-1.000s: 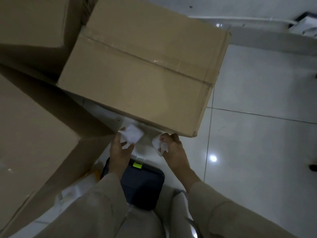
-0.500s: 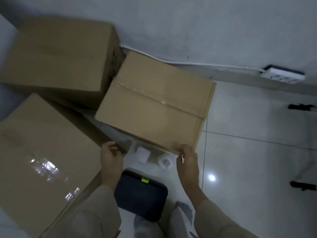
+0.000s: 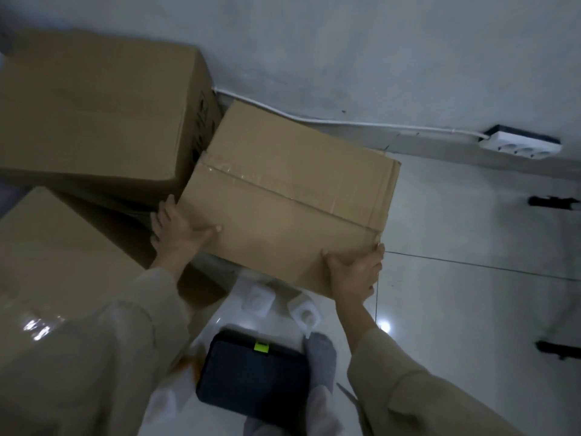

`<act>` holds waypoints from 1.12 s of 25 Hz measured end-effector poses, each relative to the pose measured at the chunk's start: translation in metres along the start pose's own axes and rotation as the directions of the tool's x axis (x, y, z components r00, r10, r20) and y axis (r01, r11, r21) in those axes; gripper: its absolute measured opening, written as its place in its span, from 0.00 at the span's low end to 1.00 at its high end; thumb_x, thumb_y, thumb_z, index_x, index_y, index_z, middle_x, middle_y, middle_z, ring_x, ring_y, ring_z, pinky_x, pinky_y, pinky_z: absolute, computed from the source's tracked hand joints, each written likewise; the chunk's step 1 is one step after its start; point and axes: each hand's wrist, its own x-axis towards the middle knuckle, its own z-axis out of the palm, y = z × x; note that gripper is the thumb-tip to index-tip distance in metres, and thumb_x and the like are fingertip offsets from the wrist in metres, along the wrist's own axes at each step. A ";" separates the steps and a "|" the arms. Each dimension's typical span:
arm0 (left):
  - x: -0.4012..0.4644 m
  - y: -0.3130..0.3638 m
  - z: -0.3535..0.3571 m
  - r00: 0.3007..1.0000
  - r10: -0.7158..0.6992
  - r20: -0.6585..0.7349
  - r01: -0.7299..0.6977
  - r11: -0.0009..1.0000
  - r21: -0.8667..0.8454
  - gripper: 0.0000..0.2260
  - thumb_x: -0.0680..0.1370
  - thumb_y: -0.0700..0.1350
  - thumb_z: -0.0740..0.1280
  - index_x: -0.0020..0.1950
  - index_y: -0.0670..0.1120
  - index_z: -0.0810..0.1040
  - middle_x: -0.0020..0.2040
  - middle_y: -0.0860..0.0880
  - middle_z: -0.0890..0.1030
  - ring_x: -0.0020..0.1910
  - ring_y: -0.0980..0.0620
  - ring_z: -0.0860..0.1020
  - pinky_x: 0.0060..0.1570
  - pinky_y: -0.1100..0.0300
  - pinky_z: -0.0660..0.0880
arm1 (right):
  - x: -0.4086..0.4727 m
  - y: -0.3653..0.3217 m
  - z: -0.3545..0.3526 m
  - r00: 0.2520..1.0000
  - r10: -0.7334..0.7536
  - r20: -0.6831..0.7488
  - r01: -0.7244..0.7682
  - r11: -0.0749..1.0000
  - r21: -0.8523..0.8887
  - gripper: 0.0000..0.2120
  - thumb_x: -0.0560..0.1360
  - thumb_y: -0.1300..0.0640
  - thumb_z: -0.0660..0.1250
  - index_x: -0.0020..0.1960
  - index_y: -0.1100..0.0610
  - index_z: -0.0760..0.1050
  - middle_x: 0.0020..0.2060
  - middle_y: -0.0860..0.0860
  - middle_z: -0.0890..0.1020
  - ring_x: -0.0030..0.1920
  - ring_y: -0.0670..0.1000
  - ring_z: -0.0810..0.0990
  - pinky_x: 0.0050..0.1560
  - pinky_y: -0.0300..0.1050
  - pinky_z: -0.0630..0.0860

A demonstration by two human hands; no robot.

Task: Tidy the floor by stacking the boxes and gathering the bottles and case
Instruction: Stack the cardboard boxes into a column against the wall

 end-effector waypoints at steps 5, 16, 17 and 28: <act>-0.002 0.004 -0.006 1.000 -0.009 0.005 0.009 0.988 -0.154 0.40 0.69 0.42 0.74 0.74 0.44 0.54 0.73 0.41 0.59 0.72 0.37 0.57 0.69 0.42 0.59 | 0.011 -0.013 -0.009 0.999 0.039 -0.015 -0.037 0.996 0.083 0.46 0.63 0.53 0.77 0.73 0.57 0.55 0.70 0.57 0.64 0.69 0.62 0.63 0.69 0.64 0.60; -0.086 0.054 -0.095 0.984 0.039 -0.174 -0.100 0.929 -0.355 0.37 0.62 0.41 0.78 0.68 0.42 0.66 0.66 0.40 0.69 0.65 0.36 0.68 0.65 0.42 0.67 | -0.042 -0.114 -0.118 0.989 -0.137 -0.047 0.143 0.978 0.152 0.32 0.66 0.59 0.70 0.69 0.56 0.64 0.64 0.57 0.73 0.62 0.62 0.72 0.63 0.58 0.67; -0.096 0.066 -0.108 0.982 0.041 -0.187 -0.109 0.922 -0.371 0.38 0.62 0.40 0.78 0.68 0.41 0.66 0.66 0.40 0.68 0.65 0.36 0.68 0.66 0.42 0.67 | -0.050 -0.127 -0.131 0.987 -0.152 -0.052 0.158 0.974 0.164 0.33 0.66 0.59 0.70 0.69 0.55 0.64 0.64 0.56 0.72 0.63 0.62 0.72 0.63 0.59 0.66; -0.144 0.097 -0.248 0.907 -0.004 -0.421 -0.225 0.841 -0.493 0.41 0.62 0.42 0.78 0.70 0.43 0.62 0.69 0.38 0.68 0.67 0.37 0.67 0.66 0.39 0.66 | -0.126 -0.267 -0.178 0.886 -0.446 0.127 0.403 0.876 0.263 0.32 0.68 0.64 0.69 0.70 0.56 0.62 0.66 0.55 0.70 0.65 0.59 0.69 0.67 0.58 0.64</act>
